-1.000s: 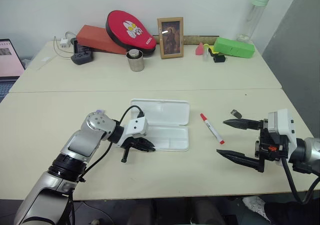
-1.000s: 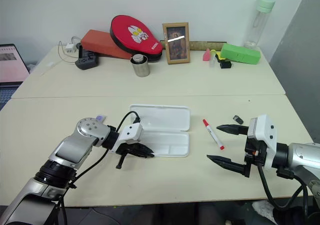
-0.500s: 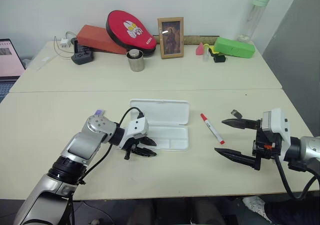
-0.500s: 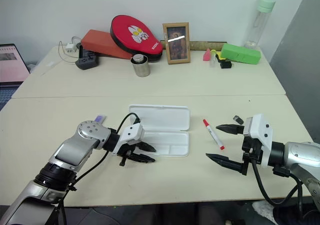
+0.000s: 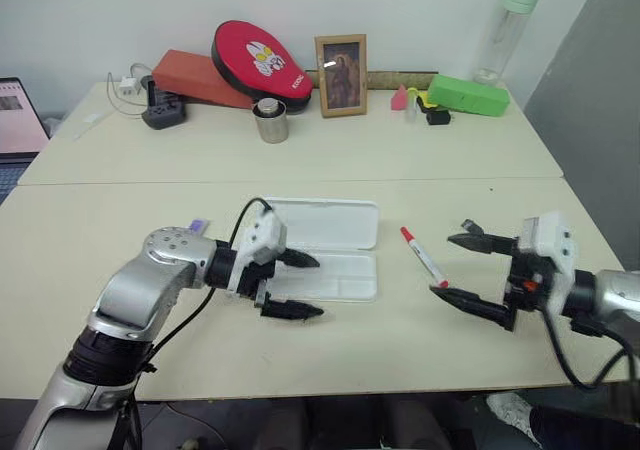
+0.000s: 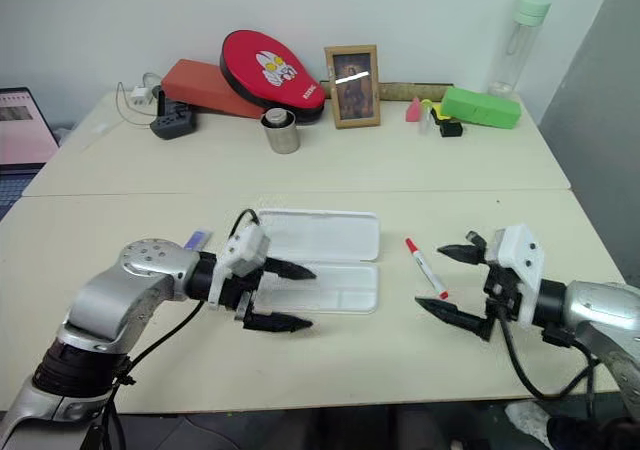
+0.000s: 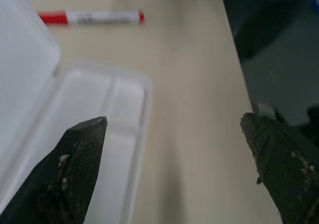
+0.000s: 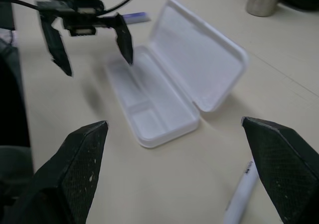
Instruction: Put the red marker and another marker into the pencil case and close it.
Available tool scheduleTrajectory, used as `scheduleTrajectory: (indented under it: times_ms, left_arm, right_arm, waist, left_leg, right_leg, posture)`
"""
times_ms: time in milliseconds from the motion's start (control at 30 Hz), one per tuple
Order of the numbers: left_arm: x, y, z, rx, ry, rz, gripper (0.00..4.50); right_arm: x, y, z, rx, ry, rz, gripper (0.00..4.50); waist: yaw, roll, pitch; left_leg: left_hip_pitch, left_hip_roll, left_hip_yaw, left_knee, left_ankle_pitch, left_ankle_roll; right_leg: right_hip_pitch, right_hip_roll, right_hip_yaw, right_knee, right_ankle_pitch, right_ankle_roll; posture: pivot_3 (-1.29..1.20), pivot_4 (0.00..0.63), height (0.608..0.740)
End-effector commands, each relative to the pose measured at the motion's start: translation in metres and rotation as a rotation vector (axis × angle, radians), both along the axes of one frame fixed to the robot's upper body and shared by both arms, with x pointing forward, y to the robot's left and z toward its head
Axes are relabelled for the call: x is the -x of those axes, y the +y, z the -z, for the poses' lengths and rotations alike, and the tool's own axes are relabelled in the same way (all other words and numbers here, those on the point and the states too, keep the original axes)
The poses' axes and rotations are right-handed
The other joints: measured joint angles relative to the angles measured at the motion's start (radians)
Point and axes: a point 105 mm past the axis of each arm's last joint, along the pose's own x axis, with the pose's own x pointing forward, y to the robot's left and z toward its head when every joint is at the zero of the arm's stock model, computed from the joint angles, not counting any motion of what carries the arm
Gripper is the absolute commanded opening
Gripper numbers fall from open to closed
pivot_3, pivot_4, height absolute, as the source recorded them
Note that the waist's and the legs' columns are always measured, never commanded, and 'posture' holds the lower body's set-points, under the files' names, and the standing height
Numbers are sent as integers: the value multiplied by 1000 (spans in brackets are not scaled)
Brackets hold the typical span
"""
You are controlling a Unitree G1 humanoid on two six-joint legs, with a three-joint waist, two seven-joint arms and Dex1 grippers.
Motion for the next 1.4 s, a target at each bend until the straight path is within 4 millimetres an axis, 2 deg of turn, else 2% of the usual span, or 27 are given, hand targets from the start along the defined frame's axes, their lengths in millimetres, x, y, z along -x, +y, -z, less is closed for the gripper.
scheduleTrajectory:
  times_ms: [33, 100, 300, 500, 600, 733, 867, 1067, 1233, 1333, 1400]
  left_arm:
    - [-4, -6, -34, 111, -133, -93, 4472]
    - [-5, -11, -41, 161, -153, -126, 4472]
    - [-3, -27, -47, 202, -215, -149, 4472]
    - [-3, -29, -46, 174, -258, -144, 4472]
    - [-5, -29, -46, 169, -278, -151, 4500]
    - [-5, -30, -47, 176, -287, -150, 4500]
    - [-5, -26, -44, 158, -280, -147, 4500]
    - [-7, -22, -47, 150, -291, -148, 4500]
    - [-8, -23, -47, 152, -297, -147, 4500]
    - [2, -21, -42, 125, -275, -119, 4500]
    - [11, -10, -32, 62, -236, -104, 4500]
  right_arm:
    - [-25, -11, 29, 38, 120, 249, 4500]
    - [-30, -9, 39, 40, 171, 308, 4500]
    - [-44, 2, 49, 46, 195, 402, 4500]
    - [-50, 6, 67, 115, 263, 477, 4500]
    - [-50, 6, 69, 123, 275, 484, 4036]
    - [-52, 0, 72, 145, 276, 509, 2926]
    - [-55, -3, 66, 134, 255, 515, 1910]
    - [-52, 3, 63, 129, 251, 475, 287]
    - [-51, 6, 59, 113, 240, 452, 266]
    - [-43, 5, 44, 106, 204, 326, 266]
    - [-41, -2, 35, 167, 131, 240, 266]
  waist:
    - [0, 0, 0]
    - [0, 0, 0]
    - [0, 1, 0]
    - [0, 1, 0]
    - [0, 1, 0]
    - [0, 1, 0]
    - [0, 1, 0]
    - [0, 1, 0]
    - [0, 1, 0]
    - [0, 1, 0]
    - [-2, 2, 0]
  left_leg:
    - [0, 0, 0, 0, 0, 0]
    - [0, 0, 0, 0, 0, 0]
    - [0, 0, 0, 0, 0, 0]
    - [0, -1, 1, 0, 0, 0]
    - [0, -1, 1, -1, 0, 0]
    - [0, -1, 1, -1, 0, 0]
    - [0, -1, 1, -1, 0, 0]
    - [0, -1, 1, -1, 0, 0]
    - [0, -1, 1, -1, 0, 0]
    - [0, -1, 1, -1, 0, 0]
    - [0, -1, 2, -1, 0, 0]
  right_leg:
    - [0, 0, 0, 0, 0, 0]
    - [0, 0, 1, 0, 0, 0]
    - [0, 0, 2, 0, 0, 0]
    - [-1, 0, 1, 0, 0, 0]
    - [-1, 0, 1, 0, 0, 0]
    - [-1, 0, 1, 0, 0, 0]
    - [-1, 0, 1, 0, 0, 0]
    - [-1, 0, 1, 0, 0, 0]
    - [-1, 0, 1, 0, 0, 0]
    - [-1, 0, 0, 0, 0, 0]
    - [-1, 0, 1, 0, 0, 0]
  posture:
    - [0, 150, 740]
    - [0, 150, 740]
    - [0, 150, 740]
    - [0, 150, 740]
    - [0, 150, 740]
    - [0, 150, 740]
    - [0, 150, 740]
    - [0, 150, 740]
    - [0, 150, 740]
    - [0, 150, 740]
    - [0, 150, 740]
